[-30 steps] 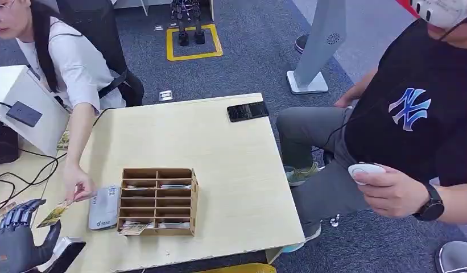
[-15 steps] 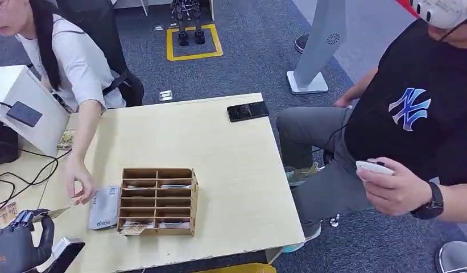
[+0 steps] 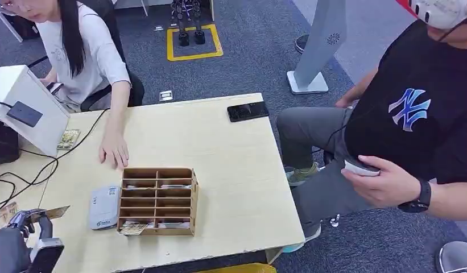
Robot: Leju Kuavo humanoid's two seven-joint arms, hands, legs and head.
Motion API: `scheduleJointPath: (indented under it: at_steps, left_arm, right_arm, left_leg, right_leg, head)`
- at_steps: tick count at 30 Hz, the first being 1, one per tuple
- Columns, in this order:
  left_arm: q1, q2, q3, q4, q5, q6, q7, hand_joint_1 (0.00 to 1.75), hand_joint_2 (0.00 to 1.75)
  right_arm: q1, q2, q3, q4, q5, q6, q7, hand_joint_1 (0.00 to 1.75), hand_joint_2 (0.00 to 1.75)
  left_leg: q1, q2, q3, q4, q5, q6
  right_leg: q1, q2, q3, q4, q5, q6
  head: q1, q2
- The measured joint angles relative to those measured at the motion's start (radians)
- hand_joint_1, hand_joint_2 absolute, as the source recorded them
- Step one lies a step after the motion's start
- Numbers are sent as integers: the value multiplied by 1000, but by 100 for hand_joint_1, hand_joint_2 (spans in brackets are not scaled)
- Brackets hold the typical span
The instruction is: Pass the card to the sensor for recognition and then transmit it.
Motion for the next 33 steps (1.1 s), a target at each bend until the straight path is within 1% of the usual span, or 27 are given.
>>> scheduleJointPath:
  at_steps: [1, 2, 3, 4, 8, 14, 18, 26, 30, 33]
  left_arm:
    - [0, 0, -1, 0, 46, -76, 15, 175, 175]
    - [0, -1, -2, 0, 87, -134, 28, 175, 175]
    - [-2, -2, -3, 0, 119, -168, 40, 175, 175]
    - [-6, -5, -3, 0, 134, -180, 53, 175, 175]
    - [-24, -6, -5, 3, 105, -160, 87, 175, 175]
    - [-57, -13, -8, 49, 80, -130, 87, 175, 175]
    - [-91, -20, -8, 92, 79, -119, 103, 175, 175]
    - [-145, -30, -8, 144, 86, -118, 105, 175, 175]
    - [-150, -34, -8, 157, 87, -118, 105, 175, 175]
    - [-155, -35, -8, 166, 85, -118, 121, 175, 175]
  right_arm:
    - [0, 0, 1, 0, -3, 0, -2, 0, 175]
    - [0, 0, 4, 0, -6, 0, -2, 0, 175]
    - [0, 0, 7, 0, -10, 0, -2, 0, 175]
    - [0, 0, 9, 0, -16, 0, -2, 0, 175]
    - [0, 0, 14, 0, -15, 0, -2, 0, 175]
    - [0, 0, 24, 0, -15, 4, 2, 0, 175]
    - [-2, 0, 35, 0, -15, 2, 1, 0, 175]
    - [-3, 0, 43, 0, -15, 3, 1, 0, 175]
    - [-4, 0, 47, 0, -15, 3, 2, 0, 175]
    - [-4, 0, 48, 0, -15, 3, 1, 0, 175]
  left_leg:
    - [0, 0, 0, 0, 0, 0]
    - [0, 0, 0, 0, 0, 0]
    - [0, 0, 0, 0, 0, 0]
    - [0, 0, 0, 0, 0, 0]
    - [0, 0, 0, 0, 0, 0]
    - [0, 0, 0, 0, 0, 0]
    - [0, 0, 0, 0, 0, 0]
    - [0, 0, 0, 0, 0, 0]
    - [0, 0, 0, 0, 0, 0]
    - [0, 0, 0, 0, 0, 0]
  right_leg:
    - [0, 0, 0, 0, 0, 0]
    - [0, 0, 0, 0, 0, 0]
    - [0, 0, 0, 0, 0, 0]
    - [0, 0, 0, 0, 0, 0]
    - [0, 0, 0, 0, 0, 0]
    - [0, 0, 0, 0, 0, 0]
    - [0, 0, 0, 0, 0, 0]
    - [0, 0, 0, 0, 0, 0]
    - [0, 0, 0, 0, 0, 0]
    - [0, 0, 0, 0, 0, 0]
  head:
    - [0, 0]
    - [0, 0]
    - [0, 0]
    - [0, 0]
    - [0, 0]
    - [0, 0]
    - [0, 0]
    - [0, 0]
    - [0, 0]
    - [0, 0]
